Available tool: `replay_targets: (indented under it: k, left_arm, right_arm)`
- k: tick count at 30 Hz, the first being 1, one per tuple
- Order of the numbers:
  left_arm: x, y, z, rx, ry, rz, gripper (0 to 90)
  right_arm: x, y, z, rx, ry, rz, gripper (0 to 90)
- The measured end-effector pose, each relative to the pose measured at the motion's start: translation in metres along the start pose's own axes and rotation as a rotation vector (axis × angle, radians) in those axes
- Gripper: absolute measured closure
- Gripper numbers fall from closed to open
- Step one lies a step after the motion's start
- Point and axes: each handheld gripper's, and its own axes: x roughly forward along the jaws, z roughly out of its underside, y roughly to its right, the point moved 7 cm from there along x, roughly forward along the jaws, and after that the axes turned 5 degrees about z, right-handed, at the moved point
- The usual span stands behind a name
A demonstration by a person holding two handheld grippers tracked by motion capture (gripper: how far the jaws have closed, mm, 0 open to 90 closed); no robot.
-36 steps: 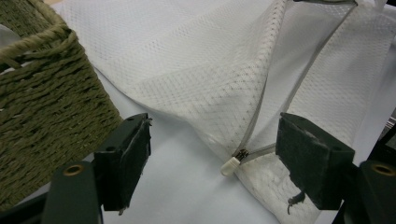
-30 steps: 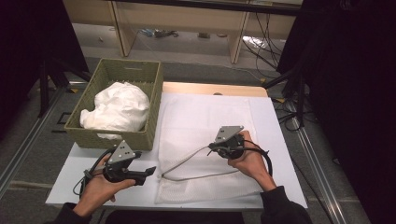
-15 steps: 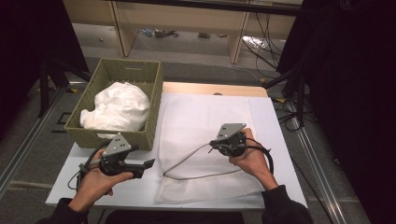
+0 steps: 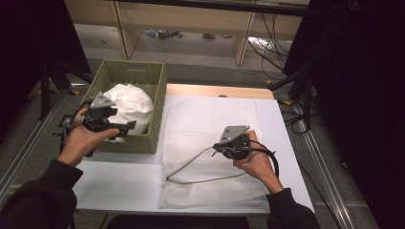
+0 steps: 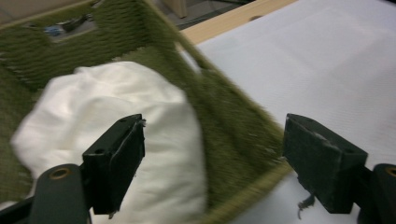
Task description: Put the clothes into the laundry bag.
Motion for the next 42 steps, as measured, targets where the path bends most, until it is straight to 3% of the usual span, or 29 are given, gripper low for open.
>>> replay_targets:
  k: [3,5,8,9,10,11,13,15,17,19,21,22,24,27,29,30,32,35,37,39,41,42]
  left_arm:
    - [0.016,-0.027,-0.008,-0.053,-0.036,-0.04,18.0]
    - [0.028,-0.042,-0.012,-0.059,-0.052,-0.077,18.7]
    - [0.048,-0.056,-0.016,-0.095,-0.075,-0.089,18.2]
    - [0.054,-0.06,-0.017,-0.098,-0.078,-0.094,18.0]
    - [0.059,-0.062,-0.017,-0.105,-0.074,-0.094,17.8]
    - [0.067,-0.065,-0.017,-0.114,-0.068,-0.086,17.9]
    - [0.08,-0.071,-0.014,-0.17,-0.056,-0.051,17.8]
    - [0.087,-0.08,-0.009,-0.171,-0.093,-0.079,17.4]
    - [0.095,-0.085,-0.005,-0.213,-0.09,-0.058,16.5]
    - [0.098,-0.091,0.0,-0.209,-0.142,-0.07,16.4]
    - [0.105,-0.092,0.008,-0.175,-0.201,-0.087,16.8]
    - [0.107,-0.091,0.011,-0.173,-0.224,-0.068,16.3]
    - [0.114,-0.089,0.014,-0.196,-0.227,-0.021,16.0]
    - [0.125,-0.086,0.018,-0.183,-0.259,-0.046,13.6]
    - [0.133,-0.079,0.026,-0.12,-0.319,-0.037,10.6]
    - [0.135,-0.079,0.027,-0.111,-0.332,-0.045,6.3]
    - [0.136,-0.085,0.032,-0.105,-0.359,-0.086,4.7]
    - [0.138,-0.098,0.039,-0.22,-0.385,-0.138,1.4]
    - [0.138,-0.101,0.042,-0.252,-0.418,-0.131,0.0]
    - [0.141,-0.1,0.043,-0.243,-0.418,-0.127,0.0]
    - [0.15,-0.095,0.046,-0.22,-0.407,-0.081,0.0]
    - [0.153,-0.092,0.048,-0.231,-0.397,-0.079,0.0]
  right_arm:
    - [0.001,-0.001,0.001,0.006,-0.007,-0.009,89.4]
    - [0.001,-0.001,0.001,0.005,-0.007,-0.01,89.4]
    - [0.001,0.0,0.002,-0.009,-0.009,0.003,89.4]
    - [0.001,-0.002,0.002,0.009,-0.016,-0.007,89.4]
    - [0.002,-0.002,0.002,-0.002,-0.011,-0.01,89.4]
    - [0.002,-0.003,0.002,0.018,-0.018,-0.015,89.4]
    - [0.003,-0.003,0.003,0.003,-0.014,-0.016,89.4]
    - [0.003,-0.004,0.003,0.003,-0.017,-0.02,89.4]
    - [0.003,-0.004,0.003,0.01,-0.016,-0.022,89.4]
    - [0.004,-0.004,0.004,0.008,-0.022,-0.022,89.4]
    - [0.005,-0.005,0.004,0.003,-0.019,-0.022,89.4]
    - [0.004,-0.005,0.003,0.011,-0.019,-0.022,89.4]
    - [0.004,-0.003,0.004,-0.002,-0.02,-0.011,89.4]
    - [0.005,-0.004,0.004,0.009,-0.019,-0.02,89.4]
    - [0.005,-0.005,0.003,0.004,-0.019,-0.017,89.4]
    - [0.004,-0.007,0.003,0.003,-0.023,-0.023,89.4]
    - [0.003,-0.008,0.004,0.008,-0.028,-0.024,89.4]
    - [0.002,-0.006,0.005,0.013,-0.025,-0.015,89.4]
    - [0.002,-0.005,0.007,0.021,-0.027,-0.013,89.4]
    - [0.003,-0.005,0.008,0.025,-0.025,-0.01,89.4]
    - [0.002,-0.006,0.008,0.026,-0.027,-0.016,89.4]
    - [0.002,-0.005,0.008,0.011,-0.022,-0.013,89.4]
